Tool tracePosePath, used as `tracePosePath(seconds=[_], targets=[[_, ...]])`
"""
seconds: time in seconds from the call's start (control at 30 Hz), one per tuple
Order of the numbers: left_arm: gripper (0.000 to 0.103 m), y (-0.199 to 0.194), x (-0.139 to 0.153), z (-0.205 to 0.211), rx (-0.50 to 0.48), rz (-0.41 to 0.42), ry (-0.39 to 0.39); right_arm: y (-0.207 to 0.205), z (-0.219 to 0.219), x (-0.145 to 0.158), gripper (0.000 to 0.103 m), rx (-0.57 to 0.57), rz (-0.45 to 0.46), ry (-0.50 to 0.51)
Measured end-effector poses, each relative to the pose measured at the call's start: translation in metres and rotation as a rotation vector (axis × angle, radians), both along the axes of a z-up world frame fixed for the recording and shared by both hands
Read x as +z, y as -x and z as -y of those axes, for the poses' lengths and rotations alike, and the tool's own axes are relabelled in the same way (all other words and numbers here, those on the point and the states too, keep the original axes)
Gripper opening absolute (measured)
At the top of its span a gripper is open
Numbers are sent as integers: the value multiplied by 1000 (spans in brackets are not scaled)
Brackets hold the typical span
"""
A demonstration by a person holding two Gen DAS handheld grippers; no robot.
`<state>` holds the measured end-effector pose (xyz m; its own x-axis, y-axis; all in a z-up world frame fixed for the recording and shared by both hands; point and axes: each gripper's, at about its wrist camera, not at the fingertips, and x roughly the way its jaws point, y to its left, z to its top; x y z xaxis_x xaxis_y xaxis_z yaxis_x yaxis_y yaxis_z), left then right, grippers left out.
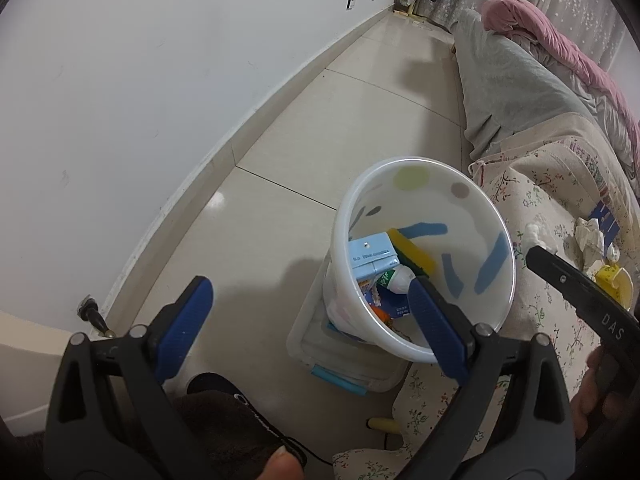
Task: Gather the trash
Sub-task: 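Open the left gripper over the bin while the right gripper drops the tissue in, then move both grippers back over the bed toward the yellow paper cup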
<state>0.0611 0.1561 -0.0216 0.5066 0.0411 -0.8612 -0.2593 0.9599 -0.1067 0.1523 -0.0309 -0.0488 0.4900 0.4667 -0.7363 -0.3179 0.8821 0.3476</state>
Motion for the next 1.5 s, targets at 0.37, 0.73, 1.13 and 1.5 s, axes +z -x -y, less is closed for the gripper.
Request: tracePosePath(seconds=[0.37,0.73,1.13,1.5], targets=[[98,-3,-1,-1,-2,-2,27,8,14,13,77,-42,39,8],[98,-5,0,16,-33,0,20,30,43,21,78,-108,75,113],[100,-9,6,54,-101,22,-3,54,112,21,80,-281,81,180],[100,-17,7,101,-181,19,-16,78,189,19,82,-433,87,203]])
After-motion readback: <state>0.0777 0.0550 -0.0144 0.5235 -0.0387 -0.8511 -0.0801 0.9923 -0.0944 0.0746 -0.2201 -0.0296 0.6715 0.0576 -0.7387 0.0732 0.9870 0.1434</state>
